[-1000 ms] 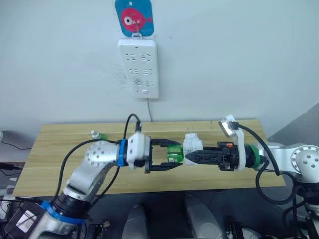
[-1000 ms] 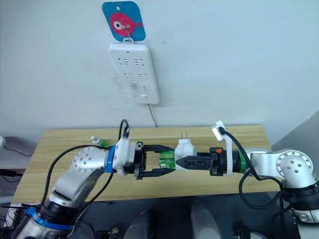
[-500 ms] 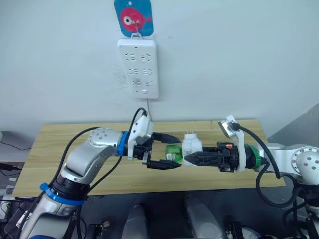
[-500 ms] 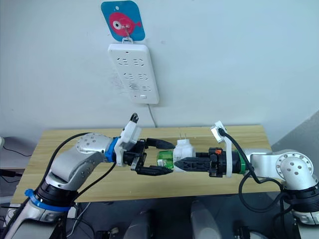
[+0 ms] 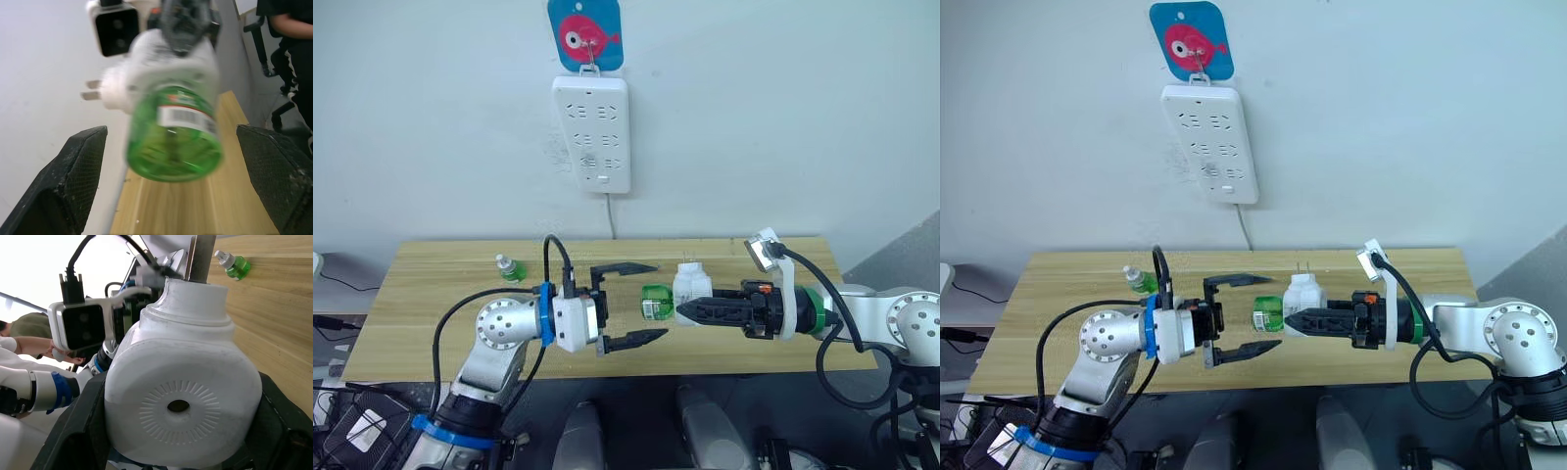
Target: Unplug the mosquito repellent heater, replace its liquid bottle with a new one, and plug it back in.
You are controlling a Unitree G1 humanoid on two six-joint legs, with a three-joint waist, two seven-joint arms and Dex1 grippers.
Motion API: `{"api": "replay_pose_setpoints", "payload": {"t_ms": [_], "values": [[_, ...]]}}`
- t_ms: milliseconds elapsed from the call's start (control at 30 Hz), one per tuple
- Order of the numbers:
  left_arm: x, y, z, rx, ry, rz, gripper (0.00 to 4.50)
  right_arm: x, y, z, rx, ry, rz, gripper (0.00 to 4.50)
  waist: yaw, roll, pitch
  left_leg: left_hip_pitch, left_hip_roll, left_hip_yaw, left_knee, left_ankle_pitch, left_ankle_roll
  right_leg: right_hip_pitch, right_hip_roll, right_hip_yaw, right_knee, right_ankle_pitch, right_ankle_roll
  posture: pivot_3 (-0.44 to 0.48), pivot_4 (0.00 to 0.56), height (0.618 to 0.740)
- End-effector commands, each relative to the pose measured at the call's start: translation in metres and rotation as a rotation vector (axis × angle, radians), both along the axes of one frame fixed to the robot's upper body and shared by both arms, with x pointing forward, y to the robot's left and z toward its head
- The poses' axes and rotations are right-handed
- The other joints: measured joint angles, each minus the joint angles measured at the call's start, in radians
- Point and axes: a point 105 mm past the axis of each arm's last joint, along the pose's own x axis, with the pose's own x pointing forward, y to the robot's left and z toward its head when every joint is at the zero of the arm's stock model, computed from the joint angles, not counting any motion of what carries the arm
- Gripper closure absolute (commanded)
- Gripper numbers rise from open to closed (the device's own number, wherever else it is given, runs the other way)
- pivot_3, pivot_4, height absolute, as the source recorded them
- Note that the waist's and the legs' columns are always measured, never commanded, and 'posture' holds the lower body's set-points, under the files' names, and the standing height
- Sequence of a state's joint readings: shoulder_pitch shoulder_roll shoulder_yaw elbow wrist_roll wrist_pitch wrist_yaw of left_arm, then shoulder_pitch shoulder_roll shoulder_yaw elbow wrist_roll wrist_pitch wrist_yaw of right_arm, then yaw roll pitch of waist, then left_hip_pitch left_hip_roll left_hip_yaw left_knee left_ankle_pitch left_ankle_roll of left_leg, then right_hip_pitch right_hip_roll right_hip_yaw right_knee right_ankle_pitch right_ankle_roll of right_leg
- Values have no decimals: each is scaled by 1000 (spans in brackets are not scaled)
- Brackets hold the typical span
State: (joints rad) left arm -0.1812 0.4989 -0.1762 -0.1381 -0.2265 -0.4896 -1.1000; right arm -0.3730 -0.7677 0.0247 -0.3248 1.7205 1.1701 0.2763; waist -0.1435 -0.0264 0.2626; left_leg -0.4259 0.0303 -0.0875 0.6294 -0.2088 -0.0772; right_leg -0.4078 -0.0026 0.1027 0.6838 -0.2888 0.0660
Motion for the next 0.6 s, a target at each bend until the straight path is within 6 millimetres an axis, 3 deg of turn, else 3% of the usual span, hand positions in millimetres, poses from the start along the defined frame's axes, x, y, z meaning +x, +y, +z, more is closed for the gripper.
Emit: {"api": "replay_pose_setpoints", "payload": {"t_ms": [33, 200, 300, 367, 400, 467, 500, 600], "values": [[-1, -6, 4, -15, -20, -13, 611, -4, 2, 14, 43, -34, 22, 1440, 1, 0, 0, 0, 0, 0, 0, 0, 0, 0, 0, 0, 0, 0, 0, -227, 247, 740], [2, -8, 9, -32, 0, -2, 2112, -4, 2, 15, 44, -34, 22, 1440, 1, 0, 0, 0, 0, 0, 0, 0, 0, 1, 0, 0, -1, 0, 1, -225, 247, 740], [2, -10, 14, -22, 64, -14, 2289, -3, 2, 15, 40, -35, 21, 1440, 1, 0, 0, 0, 0, 0, 0, 0, 0, 1, 0, 0, -1, 0, 1, -220, 253, 740], [3, -9, 4, 53, 283, -9, 2289, -4, 2, 15, 37, -36, 24, 1440, 0, 0, 0, 0, 0, -1, 0, 0, 0, 1, 0, -1, -1, 0, 1, -218, 250, 740], [4, -7, 3, 46, 495, 9, 2289, -3, 2, 15, 35, -37, 25, 1440, 0, 0, 0, 0, 0, -1, 0, 0, 0, 1, 0, -1, -1, 0, 2, -214, 251, 740], [-4, -4, 10, 25, 896, -49, 2289, -3, 2, 14, 33, -38, 27, 1440, -2, 0, 0, 0, 0, -2, 0, 0, 0, 1, 0, -2, 0, -1, 3, -213, 251, 740], [-8, -1, 16, 32, 1007, -88, 2289, -3, 3, 14, 32, -38, 28, 1440, -3, 0, 0, 0, 0, -2, 0, 0, 0, 1, 0, -2, 0, -1, 3, -213, 251, 740], [-5, 5, 23, 62, 1067, -100, 2289, -3, 3, 14, 32, -38, 34, 1440, -2, 1, 1, 0, 1, -3, 0, 0, 0, 1, 1, -3, 0, -1, 3, -211, 249, 740]]}}
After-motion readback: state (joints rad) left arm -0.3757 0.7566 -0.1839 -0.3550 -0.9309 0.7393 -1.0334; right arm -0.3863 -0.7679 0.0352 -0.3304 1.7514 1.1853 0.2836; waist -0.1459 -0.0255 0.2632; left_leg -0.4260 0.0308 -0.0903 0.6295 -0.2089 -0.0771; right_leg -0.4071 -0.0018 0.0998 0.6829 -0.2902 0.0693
